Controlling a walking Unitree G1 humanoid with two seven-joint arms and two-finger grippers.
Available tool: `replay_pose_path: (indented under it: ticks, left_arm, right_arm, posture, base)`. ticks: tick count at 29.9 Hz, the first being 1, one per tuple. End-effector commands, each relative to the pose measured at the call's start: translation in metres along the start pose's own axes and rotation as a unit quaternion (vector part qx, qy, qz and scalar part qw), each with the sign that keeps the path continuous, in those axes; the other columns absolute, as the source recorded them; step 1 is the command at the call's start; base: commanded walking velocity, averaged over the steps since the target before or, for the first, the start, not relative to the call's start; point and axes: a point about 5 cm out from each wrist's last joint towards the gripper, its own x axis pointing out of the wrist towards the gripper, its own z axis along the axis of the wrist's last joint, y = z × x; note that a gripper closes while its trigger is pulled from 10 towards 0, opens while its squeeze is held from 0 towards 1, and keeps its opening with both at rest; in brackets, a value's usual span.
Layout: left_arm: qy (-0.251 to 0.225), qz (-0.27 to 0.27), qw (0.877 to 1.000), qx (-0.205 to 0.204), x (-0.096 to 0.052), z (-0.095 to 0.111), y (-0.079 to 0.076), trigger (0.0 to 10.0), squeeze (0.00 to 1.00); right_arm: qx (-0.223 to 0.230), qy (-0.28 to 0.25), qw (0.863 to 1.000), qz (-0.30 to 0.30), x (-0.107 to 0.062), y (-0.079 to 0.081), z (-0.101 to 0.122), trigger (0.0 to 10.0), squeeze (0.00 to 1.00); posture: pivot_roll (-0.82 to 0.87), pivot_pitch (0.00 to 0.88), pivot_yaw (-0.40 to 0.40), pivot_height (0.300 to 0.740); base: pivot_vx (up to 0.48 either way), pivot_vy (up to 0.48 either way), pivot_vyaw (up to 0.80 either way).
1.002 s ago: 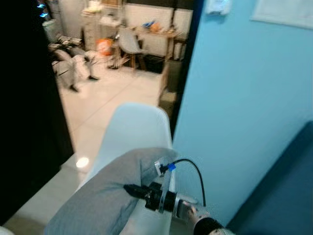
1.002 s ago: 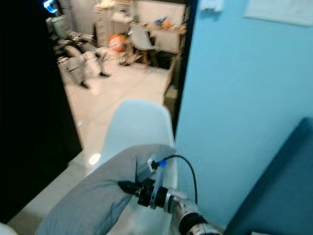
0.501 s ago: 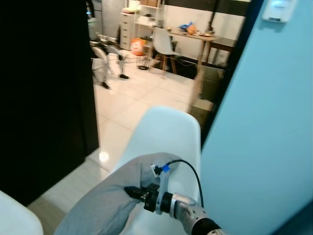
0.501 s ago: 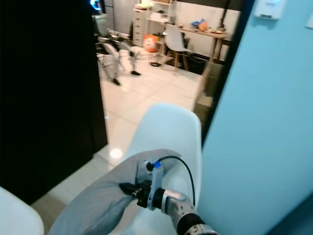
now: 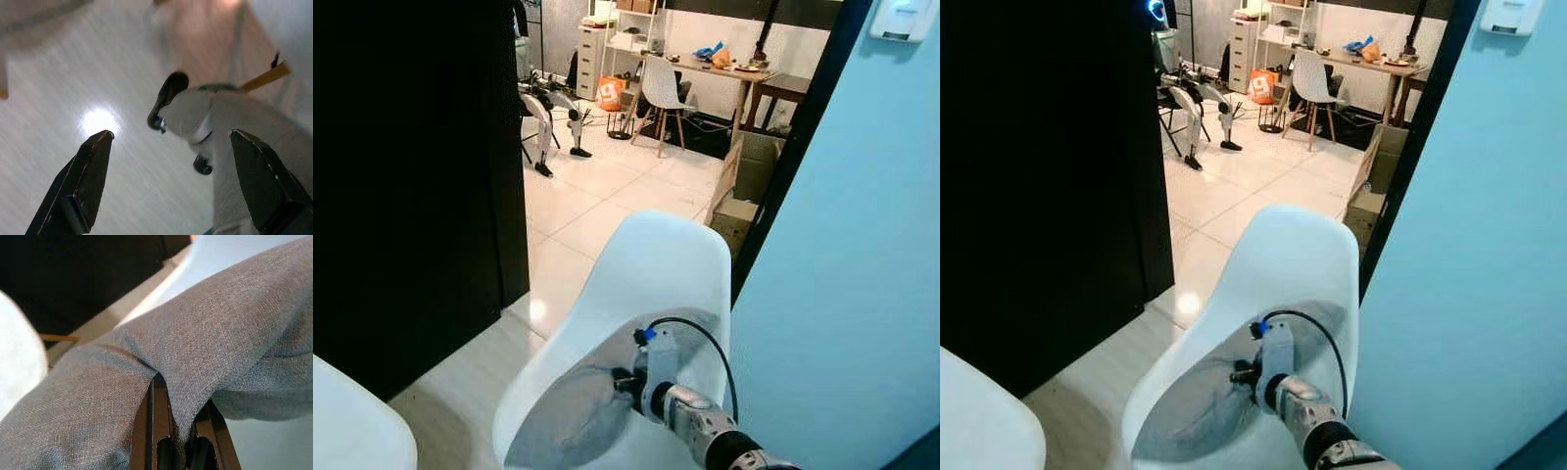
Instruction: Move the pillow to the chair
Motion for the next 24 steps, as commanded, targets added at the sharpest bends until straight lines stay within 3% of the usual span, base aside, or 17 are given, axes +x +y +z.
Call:
replay_pose_path:
  ticks: [1,8,12,14,16,24]
  left_arm:
    - [-0.036,-0.01,0.999,-0.009,0.004,0.019,-0.003,10.0,0.0]
    - [-0.109,-0.039,0.993,0.001,0.01,0.062,-0.017,10.0,0.0]
    - [-0.129,-0.051,0.99,0.008,0.011,0.073,-0.026,10.0,0.0]
    - [-0.129,-0.051,0.99,0.008,0.011,0.073,-0.026,10.0,0.0]
    - [-0.131,-0.056,0.99,0.014,0.011,0.073,-0.03,10.0,0.0]
    - [-0.137,-0.064,0.988,0.013,0.011,0.07,-0.036,10.0,0.0]
  right_arm:
    - [-0.022,-0.012,0.999,-0.024,0.0,-0.003,0.007,10.0,0.0]
    - [-0.007,0.007,0.998,-0.062,-0.002,-0.009,-0.003,10.0,0.0]
    - [-0.008,0.025,0.997,-0.067,-0.002,-0.009,-0.01,10.0,0.0]
    - [-0.008,0.025,0.997,-0.067,-0.002,-0.009,-0.01,10.0,0.0]
    - [-0.052,0.074,0.993,-0.077,-0.004,-0.01,-0.023,10.0,0.0]
    - [-0.087,0.167,0.979,-0.079,-0.012,-0.012,-0.054,10.0,0.0]
  posture:
    - [0.17,0.074,-0.122,0.682]
    - [0.18,0.082,-0.114,0.657]
    - [0.17,0.089,-0.11,0.642]
    - [0.17,0.089,-0.11,0.642]
    - [0.17,0.093,-0.107,0.632]
    - [0.18,0.111,-0.111,0.602]
  base:
    - [0.0,0.0,0.0]
    - [0.0,0.0,0.0]
    - [0.0,0.0,0.0]
    - [0.0,0.0,0.0]
    - [0.0,0.0,0.0]
    - [0.0,0.0,0.0]
